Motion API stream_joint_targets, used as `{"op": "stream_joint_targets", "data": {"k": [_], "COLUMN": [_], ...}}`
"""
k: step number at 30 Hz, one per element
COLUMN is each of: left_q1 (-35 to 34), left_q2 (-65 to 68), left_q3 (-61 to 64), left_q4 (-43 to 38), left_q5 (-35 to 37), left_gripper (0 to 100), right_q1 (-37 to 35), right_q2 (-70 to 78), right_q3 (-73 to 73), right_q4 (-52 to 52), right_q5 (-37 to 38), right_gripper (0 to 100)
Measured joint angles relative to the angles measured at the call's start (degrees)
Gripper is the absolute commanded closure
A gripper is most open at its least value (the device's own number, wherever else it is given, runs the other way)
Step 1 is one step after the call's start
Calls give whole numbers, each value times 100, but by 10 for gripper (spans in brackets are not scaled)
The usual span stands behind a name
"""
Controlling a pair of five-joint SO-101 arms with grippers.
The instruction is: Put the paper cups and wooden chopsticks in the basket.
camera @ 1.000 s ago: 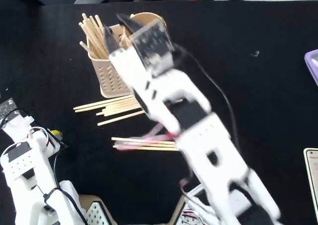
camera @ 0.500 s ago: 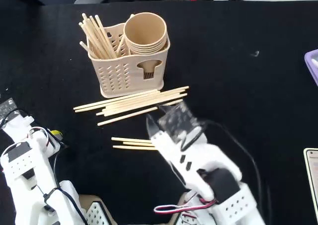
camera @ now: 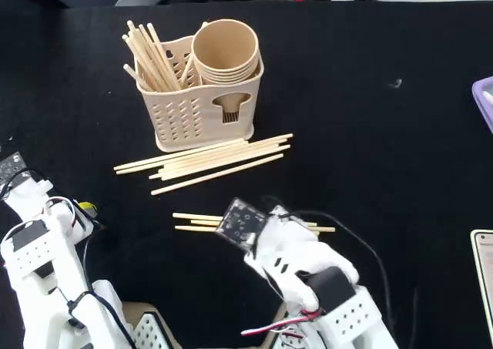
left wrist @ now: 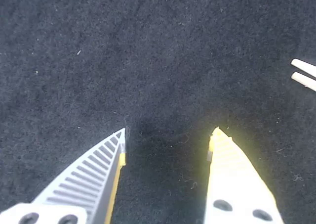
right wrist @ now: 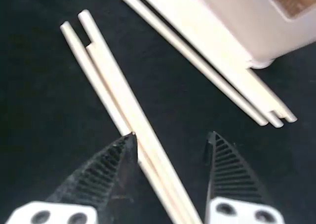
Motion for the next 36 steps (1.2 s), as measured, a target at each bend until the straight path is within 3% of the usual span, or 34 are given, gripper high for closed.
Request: {"op": "stream_joint_targets", "data": {"k": [18,27,33,36], "left_q1": [0,0,0,0], "left_q2": [0,0,0,0], "left_q3": [0,0,0,0], "left_q4": [0,0,0,0], "left_q5": [0,0,0,0], "left_gripper": [730,730,730,730], "right_q1": [0,0,0,0], "right_q2": [4211,6251,6681,6681], "right_q3": [-1081,-2022,-2163,-2154], "right_q4": [-1626,-1767,-2356,-2848], "right_q5": [545,967,949,607], "right_gripper": [769,772,993,969]}}
